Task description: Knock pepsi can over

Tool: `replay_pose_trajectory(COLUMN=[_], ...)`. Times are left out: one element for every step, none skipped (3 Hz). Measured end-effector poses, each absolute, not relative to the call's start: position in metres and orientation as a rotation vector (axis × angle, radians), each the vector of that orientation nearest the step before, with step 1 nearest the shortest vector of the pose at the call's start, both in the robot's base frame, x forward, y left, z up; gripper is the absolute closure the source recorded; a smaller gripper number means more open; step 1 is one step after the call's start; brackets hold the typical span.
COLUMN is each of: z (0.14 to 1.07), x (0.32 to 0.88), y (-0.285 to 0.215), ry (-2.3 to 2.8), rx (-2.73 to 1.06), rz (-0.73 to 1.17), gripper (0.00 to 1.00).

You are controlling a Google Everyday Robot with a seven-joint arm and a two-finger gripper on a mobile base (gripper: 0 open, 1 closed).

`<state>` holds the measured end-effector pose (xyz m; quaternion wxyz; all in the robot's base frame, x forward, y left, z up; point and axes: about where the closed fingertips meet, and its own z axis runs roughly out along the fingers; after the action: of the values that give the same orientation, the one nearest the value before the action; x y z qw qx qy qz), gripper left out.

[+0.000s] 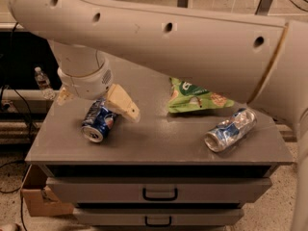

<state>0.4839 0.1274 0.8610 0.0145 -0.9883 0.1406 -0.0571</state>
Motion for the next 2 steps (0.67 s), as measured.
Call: replay_pose_trajectory(z=[0.861, 0.870], x=[0.484, 0.493], y=[0.127, 0.114], ry=[0.438, 0.471], rx=[-3.076, -3.017], rz=[-0.178, -0.160], gripper=[0.00, 0.00])
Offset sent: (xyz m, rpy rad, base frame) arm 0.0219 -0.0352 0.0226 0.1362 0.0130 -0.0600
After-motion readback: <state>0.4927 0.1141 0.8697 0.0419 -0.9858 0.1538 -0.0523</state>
